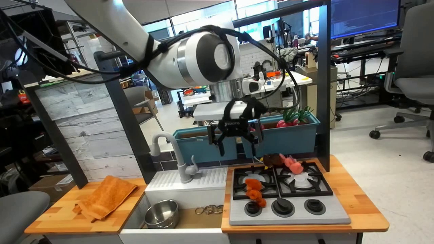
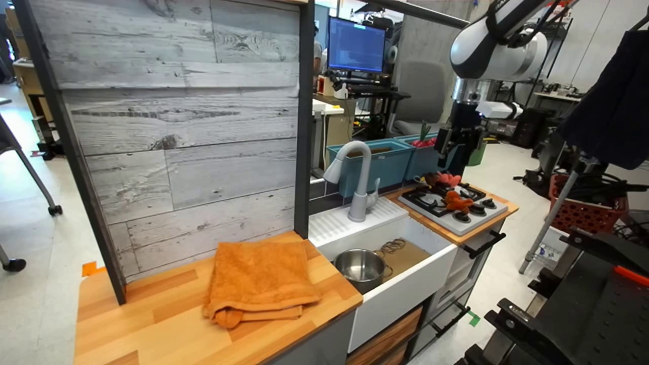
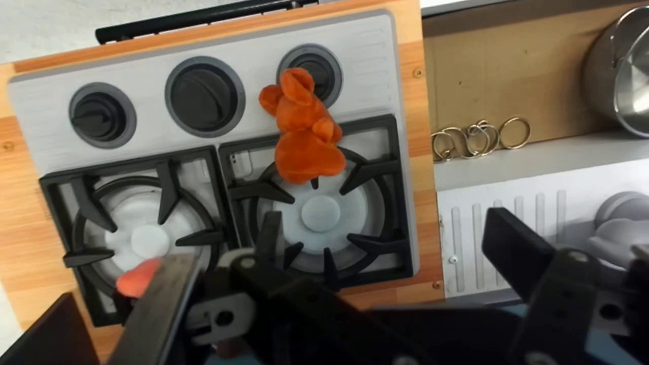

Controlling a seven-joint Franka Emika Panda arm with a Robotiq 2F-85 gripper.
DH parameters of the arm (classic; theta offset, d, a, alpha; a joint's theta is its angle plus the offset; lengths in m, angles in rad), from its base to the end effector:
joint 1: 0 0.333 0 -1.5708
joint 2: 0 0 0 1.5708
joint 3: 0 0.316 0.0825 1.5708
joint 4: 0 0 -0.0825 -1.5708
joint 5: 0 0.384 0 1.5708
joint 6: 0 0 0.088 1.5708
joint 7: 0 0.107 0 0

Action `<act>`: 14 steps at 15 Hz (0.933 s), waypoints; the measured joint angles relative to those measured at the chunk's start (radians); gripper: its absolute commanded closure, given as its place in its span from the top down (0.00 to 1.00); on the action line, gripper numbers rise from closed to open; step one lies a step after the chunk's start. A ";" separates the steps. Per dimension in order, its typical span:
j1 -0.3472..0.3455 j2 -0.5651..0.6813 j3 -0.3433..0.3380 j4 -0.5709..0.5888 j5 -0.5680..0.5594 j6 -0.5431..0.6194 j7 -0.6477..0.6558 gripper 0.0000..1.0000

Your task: Wipe the left side of the counter with the orange towel, place the plush toys on the stove inside the silver pot in the sink

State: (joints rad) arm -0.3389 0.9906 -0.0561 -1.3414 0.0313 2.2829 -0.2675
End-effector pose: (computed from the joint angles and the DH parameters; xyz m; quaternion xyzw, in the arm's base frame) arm 0.6748 -0.2713 0.1216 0.9977 -0.0621 -0.0264 0.0038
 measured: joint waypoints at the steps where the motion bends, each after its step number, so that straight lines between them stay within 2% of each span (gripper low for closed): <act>1: -0.017 0.019 0.013 0.013 0.008 0.005 -0.015 1.00; 6: -0.025 0.032 0.021 0.031 0.012 0.008 -0.022 1.00; 11: 0.015 0.118 -0.043 0.040 -0.032 0.006 0.068 1.00; 12: 0.027 0.152 -0.059 0.053 -0.041 0.006 0.099 0.75; 13: 0.037 0.186 -0.073 0.069 -0.047 0.008 0.127 0.74; 14: 0.044 0.218 -0.082 0.088 -0.048 0.009 0.146 0.65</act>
State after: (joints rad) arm -0.2948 1.2087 -0.1385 -1.2537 -0.0168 2.2918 -0.1212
